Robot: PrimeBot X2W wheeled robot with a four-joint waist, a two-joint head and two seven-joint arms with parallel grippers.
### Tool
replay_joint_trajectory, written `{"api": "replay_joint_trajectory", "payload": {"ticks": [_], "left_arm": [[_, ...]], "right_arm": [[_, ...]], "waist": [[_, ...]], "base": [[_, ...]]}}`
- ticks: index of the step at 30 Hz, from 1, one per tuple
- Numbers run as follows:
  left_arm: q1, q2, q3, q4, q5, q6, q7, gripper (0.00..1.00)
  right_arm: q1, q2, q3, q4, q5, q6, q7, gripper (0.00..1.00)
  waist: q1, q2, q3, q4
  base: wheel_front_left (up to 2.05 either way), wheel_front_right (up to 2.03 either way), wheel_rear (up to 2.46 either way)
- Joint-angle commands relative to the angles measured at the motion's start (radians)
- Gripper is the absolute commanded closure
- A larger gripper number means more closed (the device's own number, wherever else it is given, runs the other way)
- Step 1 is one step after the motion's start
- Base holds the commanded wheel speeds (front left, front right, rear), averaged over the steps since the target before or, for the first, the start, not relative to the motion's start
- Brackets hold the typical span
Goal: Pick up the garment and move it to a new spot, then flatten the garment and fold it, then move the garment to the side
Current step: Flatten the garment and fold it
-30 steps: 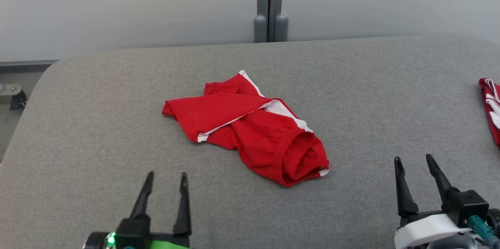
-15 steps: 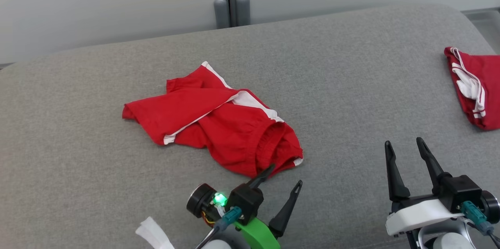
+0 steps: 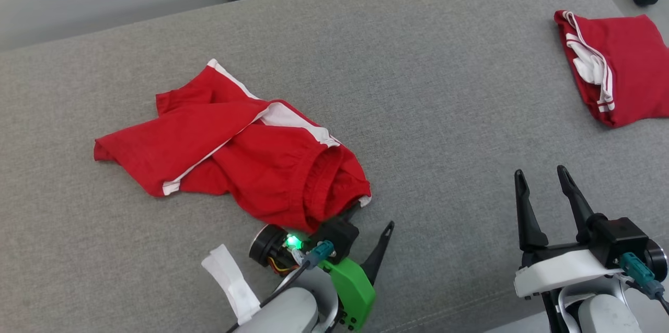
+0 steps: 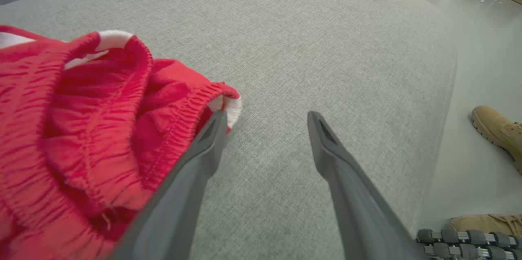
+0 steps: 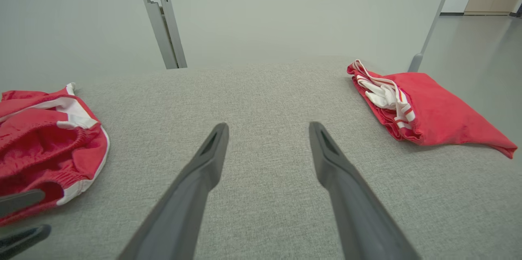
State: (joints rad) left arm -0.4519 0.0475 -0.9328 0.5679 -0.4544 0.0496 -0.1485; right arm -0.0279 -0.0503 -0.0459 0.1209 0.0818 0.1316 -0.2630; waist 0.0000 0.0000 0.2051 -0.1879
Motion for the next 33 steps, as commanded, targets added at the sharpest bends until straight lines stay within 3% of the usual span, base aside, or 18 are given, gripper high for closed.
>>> {"api": "replay_joint_trajectory", "payload": {"ticks": [1,13,14,15,16,26,33], "left_arm": [[-0.026,0.006,-0.002,0.015,-0.016,0.018,-0.006,0.00],[-0.135,0.006,-0.083,0.116,-0.115,0.129,0.012,0.00],[-0.142,0.006,-0.086,0.116,-0.132,0.135,0.006,0.55],[-0.149,0.006,-0.090,0.115,-0.140,0.140,0.001,0.97],[-0.154,0.006,-0.094,0.113,-0.153,0.143,-0.007,1.00],[-0.219,0.005,-0.070,-0.011,-0.257,0.171,-0.061,1.00],[-0.314,0.034,-0.038,-0.163,-0.272,0.149,-0.007,1.00]], "right_arm": [[-0.013,-0.001,0.000,0.001,0.008,-0.002,-0.003,0.00],[-0.038,-0.001,0.009,0.006,0.016,-0.002,-0.003,0.00],[-0.040,-0.001,0.010,0.006,0.017,-0.002,-0.003,0.00],[-0.040,-0.001,0.011,0.007,0.018,-0.002,-0.003,0.00],[-0.039,-0.001,0.011,0.008,0.020,-0.002,-0.003,0.00],[-0.002,-0.001,-0.012,0.023,0.031,-0.002,-0.003,0.00],[0.006,-0.001,-0.010,0.027,0.036,-0.002,-0.003,0.00]], "waist": [[0.0000,0.0000,0.027,-0.025],[0.0000,0.0000,0.047,-0.029],[0.0000,0.0000,0.048,-0.030],[0.0000,0.0000,0.048,-0.031],[0.0000,0.0000,0.048,-0.031],[0.0000,0.0000,0.002,-0.005],[0.0000,0.0000,-0.042,0.014]], "base": [[0.00,0.00,0.00],[0.00,0.00,0.00],[0.00,0.00,0.00],[0.00,0.00,0.00],[0.00,0.00,0.00],[0.00,0.00,0.00],[0.00,0.00,0.00]]}}
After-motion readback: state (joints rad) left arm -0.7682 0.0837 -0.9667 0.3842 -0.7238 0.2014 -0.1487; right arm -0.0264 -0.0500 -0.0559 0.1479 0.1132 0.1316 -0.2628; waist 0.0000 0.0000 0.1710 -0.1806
